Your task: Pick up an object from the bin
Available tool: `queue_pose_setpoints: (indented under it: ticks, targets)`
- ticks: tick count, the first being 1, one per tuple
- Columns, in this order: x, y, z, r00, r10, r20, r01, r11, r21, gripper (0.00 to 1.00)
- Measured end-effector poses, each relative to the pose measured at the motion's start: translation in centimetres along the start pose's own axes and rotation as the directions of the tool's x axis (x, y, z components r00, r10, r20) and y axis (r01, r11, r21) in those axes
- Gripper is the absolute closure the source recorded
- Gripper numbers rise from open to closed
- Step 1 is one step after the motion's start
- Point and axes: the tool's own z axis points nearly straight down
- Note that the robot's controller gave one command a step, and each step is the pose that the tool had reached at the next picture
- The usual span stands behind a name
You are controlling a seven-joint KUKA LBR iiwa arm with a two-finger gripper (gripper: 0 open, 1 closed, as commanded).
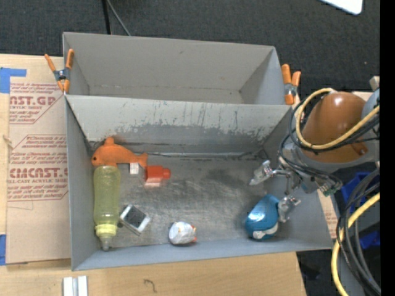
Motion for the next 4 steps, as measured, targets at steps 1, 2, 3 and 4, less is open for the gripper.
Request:
queue_pose_setpoints:
  ticks: [1, 2, 3, 4]
  targets:
    - [0.7, 1.1, 1.6, 0.962, -0.273, 0.001, 0.273, 0.962, -0.026, 0.00]
    - [0.6, 2.9, 2.1, 0.893, -0.449, 0.015, 0.449, 0.894, 0.003, 1.00]
    - [0.6, 2.9, 2.0, 0.893, -0.449, 0.015, 0.449, 0.894, 0.003, 1.00]
    - [1.3, 3.1, -0.5, 0.902, -0.432, -0.009, 0.432, 0.902, -0.019, 1.00]
